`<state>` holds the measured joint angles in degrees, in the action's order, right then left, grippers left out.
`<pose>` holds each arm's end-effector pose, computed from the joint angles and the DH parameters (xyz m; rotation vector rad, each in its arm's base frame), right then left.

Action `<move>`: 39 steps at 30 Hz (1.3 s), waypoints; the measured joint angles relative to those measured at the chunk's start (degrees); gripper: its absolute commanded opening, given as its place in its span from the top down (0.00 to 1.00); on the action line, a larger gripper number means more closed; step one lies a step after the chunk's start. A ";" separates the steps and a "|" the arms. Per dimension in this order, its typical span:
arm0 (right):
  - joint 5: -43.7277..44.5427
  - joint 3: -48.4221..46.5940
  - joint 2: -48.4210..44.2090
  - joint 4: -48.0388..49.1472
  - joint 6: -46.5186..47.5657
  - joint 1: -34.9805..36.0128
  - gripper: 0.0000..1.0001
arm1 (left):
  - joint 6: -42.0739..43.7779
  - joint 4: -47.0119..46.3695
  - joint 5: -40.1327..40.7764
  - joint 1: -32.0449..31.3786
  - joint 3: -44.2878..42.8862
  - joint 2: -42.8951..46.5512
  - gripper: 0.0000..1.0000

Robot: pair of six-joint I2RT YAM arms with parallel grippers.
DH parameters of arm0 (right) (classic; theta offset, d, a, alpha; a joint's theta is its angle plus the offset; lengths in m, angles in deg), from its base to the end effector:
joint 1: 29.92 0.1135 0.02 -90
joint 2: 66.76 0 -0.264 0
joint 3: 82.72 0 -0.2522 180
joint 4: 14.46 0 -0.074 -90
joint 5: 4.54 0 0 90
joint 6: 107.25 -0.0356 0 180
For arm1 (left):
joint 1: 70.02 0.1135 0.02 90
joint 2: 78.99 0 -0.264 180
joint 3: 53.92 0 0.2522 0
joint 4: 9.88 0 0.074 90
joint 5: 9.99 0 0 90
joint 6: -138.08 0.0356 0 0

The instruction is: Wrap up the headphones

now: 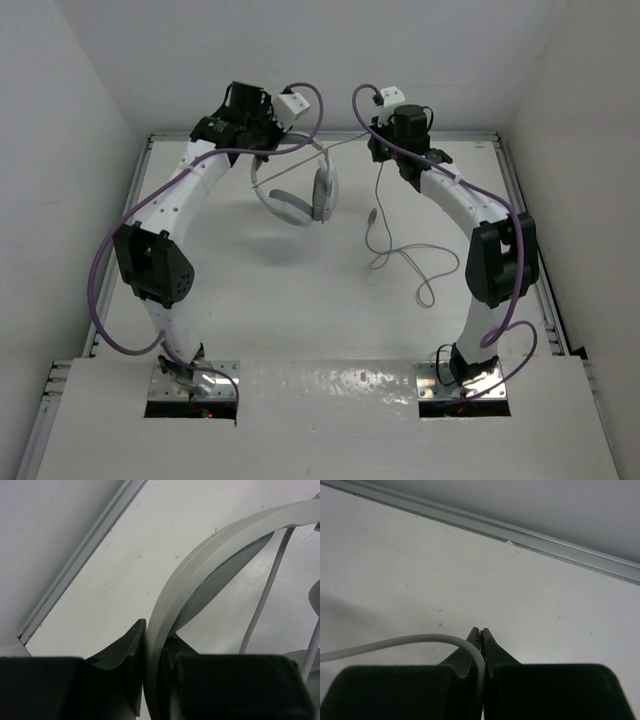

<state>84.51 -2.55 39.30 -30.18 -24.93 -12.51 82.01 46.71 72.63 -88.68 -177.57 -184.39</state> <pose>0.4248 0.1338 0.2989 -0.1777 1.9581 0.3042 0.3921 -0.1372 0.3792 1.0514 1.9705 0.0009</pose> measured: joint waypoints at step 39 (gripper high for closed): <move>-20.09 9.84 16.35 11.39 -19.89 15.21 1.00 | -53.81 1.88 -6.36 12.70 -35.21 -7.91 1.00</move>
<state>64.42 7.29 55.65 -18.79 -44.82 2.70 28.20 48.59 66.27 -75.98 -212.78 -192.30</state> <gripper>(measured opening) 0.002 0.132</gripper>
